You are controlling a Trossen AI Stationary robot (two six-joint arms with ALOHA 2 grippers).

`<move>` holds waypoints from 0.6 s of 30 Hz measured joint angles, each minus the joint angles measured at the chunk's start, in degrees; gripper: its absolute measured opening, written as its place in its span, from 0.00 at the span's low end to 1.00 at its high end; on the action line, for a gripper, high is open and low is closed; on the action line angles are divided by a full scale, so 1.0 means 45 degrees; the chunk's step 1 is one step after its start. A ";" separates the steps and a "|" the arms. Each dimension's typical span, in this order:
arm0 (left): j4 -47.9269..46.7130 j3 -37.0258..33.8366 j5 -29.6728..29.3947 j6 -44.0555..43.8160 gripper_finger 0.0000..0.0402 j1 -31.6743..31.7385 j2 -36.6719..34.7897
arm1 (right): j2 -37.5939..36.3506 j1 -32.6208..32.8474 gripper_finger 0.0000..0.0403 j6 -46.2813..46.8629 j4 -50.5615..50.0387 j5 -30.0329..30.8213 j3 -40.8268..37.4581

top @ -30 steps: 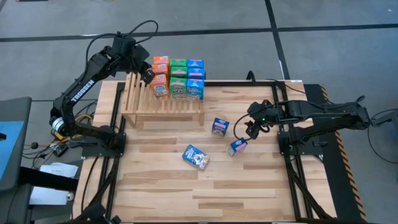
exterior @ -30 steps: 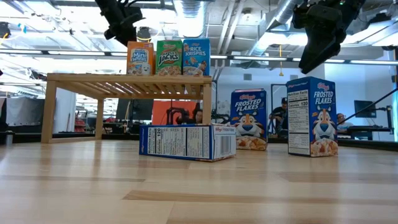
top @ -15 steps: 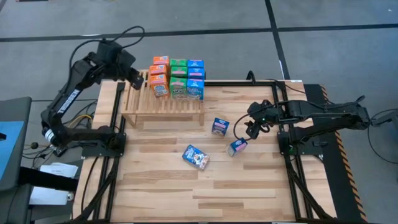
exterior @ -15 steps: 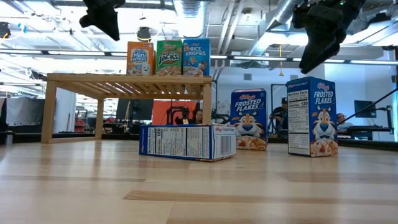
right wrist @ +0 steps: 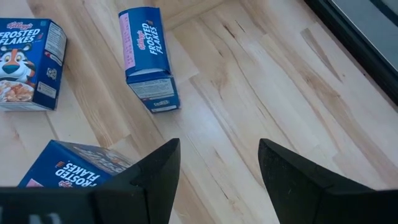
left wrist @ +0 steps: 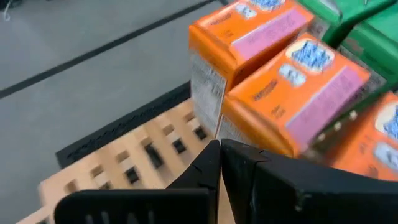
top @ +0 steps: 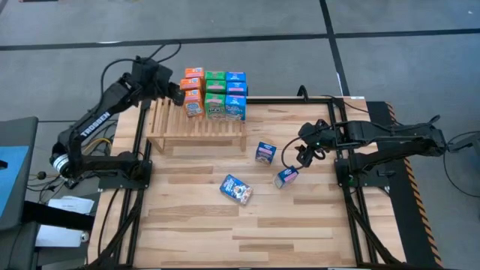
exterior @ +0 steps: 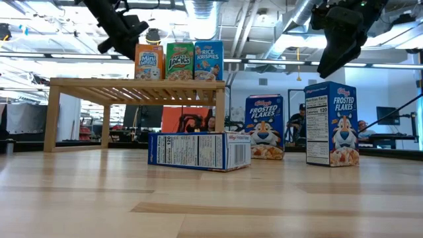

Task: Stack cereal on shelf
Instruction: Put the orange cereal on the shelf aligned with the other orange cereal boxes

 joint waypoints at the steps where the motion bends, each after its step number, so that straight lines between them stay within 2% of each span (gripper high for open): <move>1: 0.0416 -0.0192 0.0056 -0.0172 0.00 -0.0005 0.0000 | 0.0000 0.0000 0.59 0.0005 0.0000 0.0000 0.0000; 7: 0.0974 -0.0529 0.0595 -0.0687 0.00 0.0000 -0.0013 | 0.0003 0.0000 0.59 0.0037 -0.0005 0.0000 0.0000; 14: 0.1734 -0.0529 0.0372 -0.0860 0.00 0.0005 0.0000 | 0.0000 0.0000 0.59 -0.0152 -0.0005 0.0008 0.0000; 18: 0.1732 -0.0529 0.0704 -0.1110 0.00 0.0005 0.0265 | 0.0000 -0.0005 0.59 -0.0291 -0.0005 0.0019 0.0000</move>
